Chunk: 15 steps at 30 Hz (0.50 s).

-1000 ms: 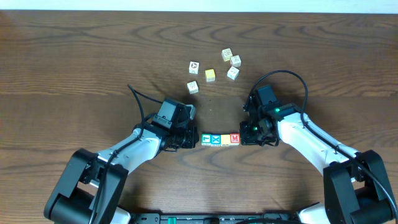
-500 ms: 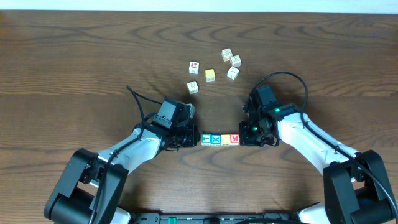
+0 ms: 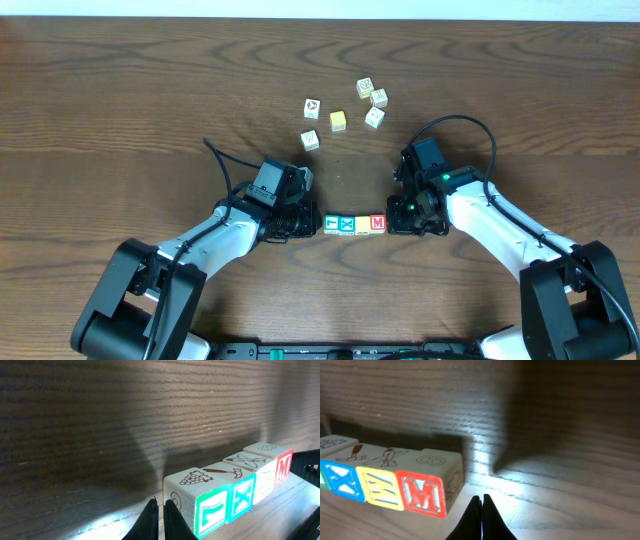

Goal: Lift 4 blocks

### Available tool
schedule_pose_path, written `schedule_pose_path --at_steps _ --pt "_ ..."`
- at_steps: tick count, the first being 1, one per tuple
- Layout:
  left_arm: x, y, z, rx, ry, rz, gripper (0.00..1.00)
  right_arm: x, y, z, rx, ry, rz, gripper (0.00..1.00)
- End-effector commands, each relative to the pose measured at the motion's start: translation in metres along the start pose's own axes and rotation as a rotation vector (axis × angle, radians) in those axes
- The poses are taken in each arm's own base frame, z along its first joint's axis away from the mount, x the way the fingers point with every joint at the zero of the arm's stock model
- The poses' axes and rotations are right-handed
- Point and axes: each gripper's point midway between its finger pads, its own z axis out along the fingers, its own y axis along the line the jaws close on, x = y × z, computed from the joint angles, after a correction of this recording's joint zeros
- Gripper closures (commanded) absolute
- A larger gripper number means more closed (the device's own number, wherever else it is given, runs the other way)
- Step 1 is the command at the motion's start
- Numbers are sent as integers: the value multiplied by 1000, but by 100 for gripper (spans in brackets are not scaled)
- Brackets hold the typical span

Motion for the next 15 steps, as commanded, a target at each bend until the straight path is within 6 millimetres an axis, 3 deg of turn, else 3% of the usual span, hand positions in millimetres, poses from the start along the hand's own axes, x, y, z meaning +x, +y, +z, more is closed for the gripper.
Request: schedule_pose_path --at_steps 1,11,15 --pt "7 2 3 2 26 -27 93 -1 -3 -1 32 -18 -32 99" --pt "7 2 3 1 27 -34 93 -5 -1 0 24 -36 -36 99" --pt "7 2 3 4 28 -34 93 -3 10 4 -39 -13 -37 99"
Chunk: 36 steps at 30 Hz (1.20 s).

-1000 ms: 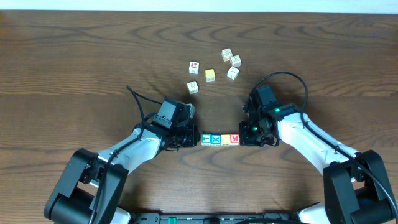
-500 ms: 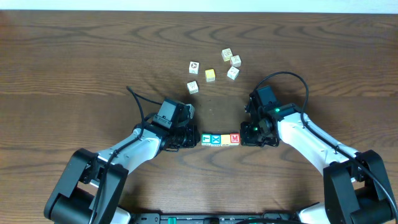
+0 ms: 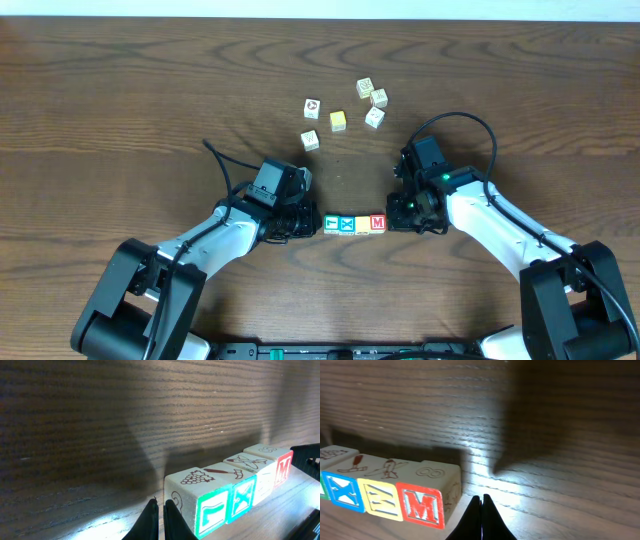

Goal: Lift 4 blocks

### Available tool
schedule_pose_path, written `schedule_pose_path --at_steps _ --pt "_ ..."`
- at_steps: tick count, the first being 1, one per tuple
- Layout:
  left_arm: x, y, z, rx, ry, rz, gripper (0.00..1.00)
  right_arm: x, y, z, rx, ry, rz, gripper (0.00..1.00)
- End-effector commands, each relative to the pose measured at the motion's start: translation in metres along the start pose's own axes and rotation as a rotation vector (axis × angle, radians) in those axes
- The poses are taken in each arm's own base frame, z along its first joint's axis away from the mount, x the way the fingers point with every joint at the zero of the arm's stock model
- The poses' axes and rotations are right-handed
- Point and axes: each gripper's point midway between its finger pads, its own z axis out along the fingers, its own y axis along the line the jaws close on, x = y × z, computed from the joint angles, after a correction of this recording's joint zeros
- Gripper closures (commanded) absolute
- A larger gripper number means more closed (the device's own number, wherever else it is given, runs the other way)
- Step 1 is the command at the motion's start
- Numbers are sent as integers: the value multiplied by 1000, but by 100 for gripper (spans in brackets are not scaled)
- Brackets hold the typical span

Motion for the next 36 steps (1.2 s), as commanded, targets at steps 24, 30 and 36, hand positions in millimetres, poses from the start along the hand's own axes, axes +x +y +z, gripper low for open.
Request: schedule_pose_path --at_steps 24,30,36 --pt "8 -2 3 27 35 -7 93 10 23 17 -129 74 -33 99" --pt "7 -10 3 66 37 3 92 13 28 18 -130 77 -67 99" --pt "8 -12 3 79 45 3 93 14 34 19 -136 72 -88 99"
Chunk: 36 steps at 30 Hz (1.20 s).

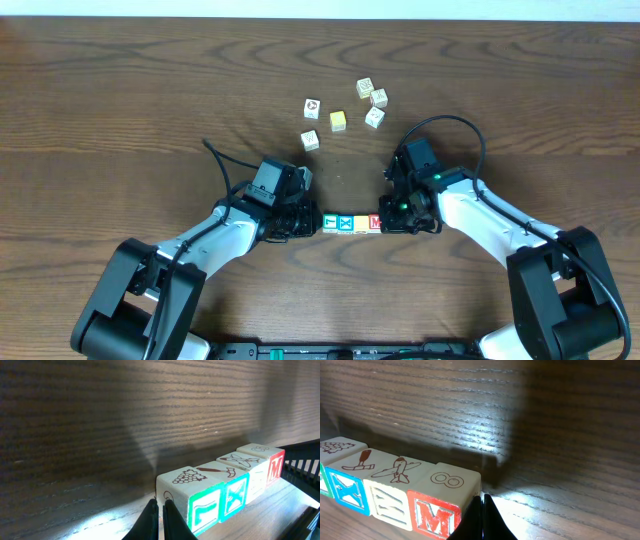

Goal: Lift 4 blocks

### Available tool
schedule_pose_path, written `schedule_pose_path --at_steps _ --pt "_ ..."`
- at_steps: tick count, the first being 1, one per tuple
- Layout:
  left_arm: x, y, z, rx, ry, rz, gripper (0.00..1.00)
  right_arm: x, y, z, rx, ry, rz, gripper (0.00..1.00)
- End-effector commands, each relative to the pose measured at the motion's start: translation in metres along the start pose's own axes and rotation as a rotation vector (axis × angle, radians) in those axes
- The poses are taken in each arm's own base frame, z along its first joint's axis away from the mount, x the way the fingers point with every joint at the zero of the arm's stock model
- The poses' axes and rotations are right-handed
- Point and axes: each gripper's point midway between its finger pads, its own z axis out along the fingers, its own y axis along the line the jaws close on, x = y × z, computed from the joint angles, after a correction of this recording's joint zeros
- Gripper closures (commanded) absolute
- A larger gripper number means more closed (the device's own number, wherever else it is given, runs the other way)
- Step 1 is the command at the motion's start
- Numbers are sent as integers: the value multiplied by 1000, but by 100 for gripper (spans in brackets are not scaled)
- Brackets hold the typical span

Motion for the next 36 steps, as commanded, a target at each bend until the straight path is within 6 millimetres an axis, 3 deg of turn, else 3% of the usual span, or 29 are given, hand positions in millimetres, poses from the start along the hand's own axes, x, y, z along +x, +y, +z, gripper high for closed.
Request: schedule_pose_path --at_steps 1,16,36 --pt "9 -9 3 55 43 1 93 9 19 5 -68 32 -54 99" --pt "17 -26 10 79 56 72 92 9 29 6 -92 26 -108 99" --pt "21 -23 10 71 69 98 93 16 51 11 -113 25 -184 99"
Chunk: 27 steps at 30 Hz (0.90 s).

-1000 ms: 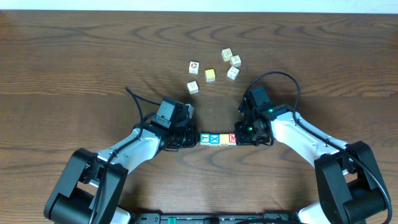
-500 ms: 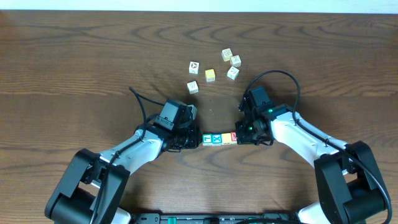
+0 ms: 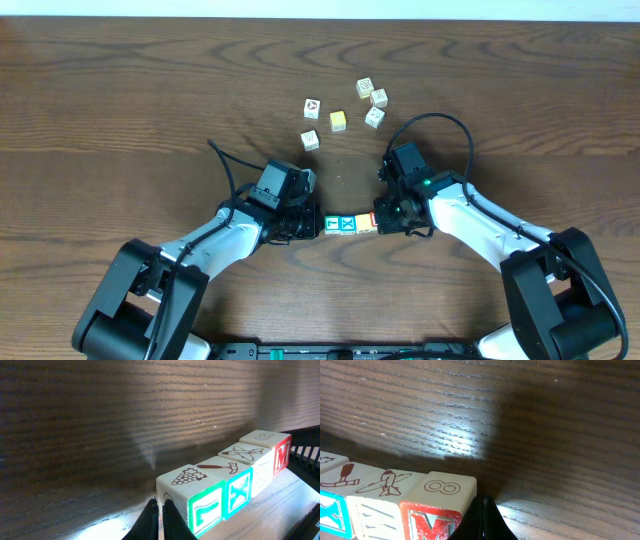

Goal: Lift 4 blocks

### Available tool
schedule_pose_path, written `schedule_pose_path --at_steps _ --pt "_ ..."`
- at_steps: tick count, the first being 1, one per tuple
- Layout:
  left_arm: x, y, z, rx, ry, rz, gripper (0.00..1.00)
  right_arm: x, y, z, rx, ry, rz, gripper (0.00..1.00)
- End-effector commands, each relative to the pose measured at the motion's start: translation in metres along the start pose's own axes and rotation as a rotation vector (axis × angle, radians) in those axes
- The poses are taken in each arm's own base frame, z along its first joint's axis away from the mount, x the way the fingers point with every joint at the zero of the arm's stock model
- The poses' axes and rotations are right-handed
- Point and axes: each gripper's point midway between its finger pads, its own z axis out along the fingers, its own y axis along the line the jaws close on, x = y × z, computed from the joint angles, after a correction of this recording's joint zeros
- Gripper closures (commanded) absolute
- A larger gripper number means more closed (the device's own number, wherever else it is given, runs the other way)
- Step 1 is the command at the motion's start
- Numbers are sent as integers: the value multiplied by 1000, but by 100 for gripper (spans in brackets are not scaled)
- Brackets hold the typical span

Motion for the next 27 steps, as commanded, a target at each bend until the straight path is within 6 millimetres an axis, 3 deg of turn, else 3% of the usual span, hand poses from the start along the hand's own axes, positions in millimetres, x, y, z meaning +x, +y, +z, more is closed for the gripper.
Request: schedule_pose_path --at_steps 1,27 --pt "15 -20 6 81 61 63 93 18 55 0 -223 73 -85 99" --pt "11 -16 8 44 34 50 93 21 62 -2 -262 98 -10 99"
